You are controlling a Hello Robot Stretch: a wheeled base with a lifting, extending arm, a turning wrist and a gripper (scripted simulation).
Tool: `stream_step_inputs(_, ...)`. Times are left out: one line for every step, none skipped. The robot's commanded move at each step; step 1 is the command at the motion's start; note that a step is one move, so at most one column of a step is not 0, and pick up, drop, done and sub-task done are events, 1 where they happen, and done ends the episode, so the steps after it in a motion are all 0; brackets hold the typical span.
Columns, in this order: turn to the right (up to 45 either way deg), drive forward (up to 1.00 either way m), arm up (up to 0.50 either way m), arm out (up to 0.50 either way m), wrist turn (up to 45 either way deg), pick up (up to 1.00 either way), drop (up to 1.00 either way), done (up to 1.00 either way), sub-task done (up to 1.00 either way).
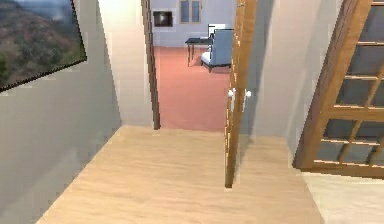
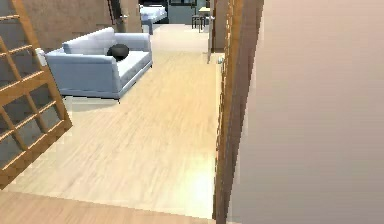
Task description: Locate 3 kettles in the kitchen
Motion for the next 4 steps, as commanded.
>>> stream_step_inputs(-3.0,0.0,0.0,0.0,0.0,0.0,0.0,0.0,0.0)
stream_step_inputs(-6.0,0.0,0.0,0.0,0.0,0.0,0.0,0.0,0.0)
stream_step_inputs(0.0,1.0,0.0,0.0,0.0,0.0,0.0,0.0,0.0)
stream_step_inputs(0.0,0.75,0.0,0.0,0.0,0.0,0.0,0.0,0.0)
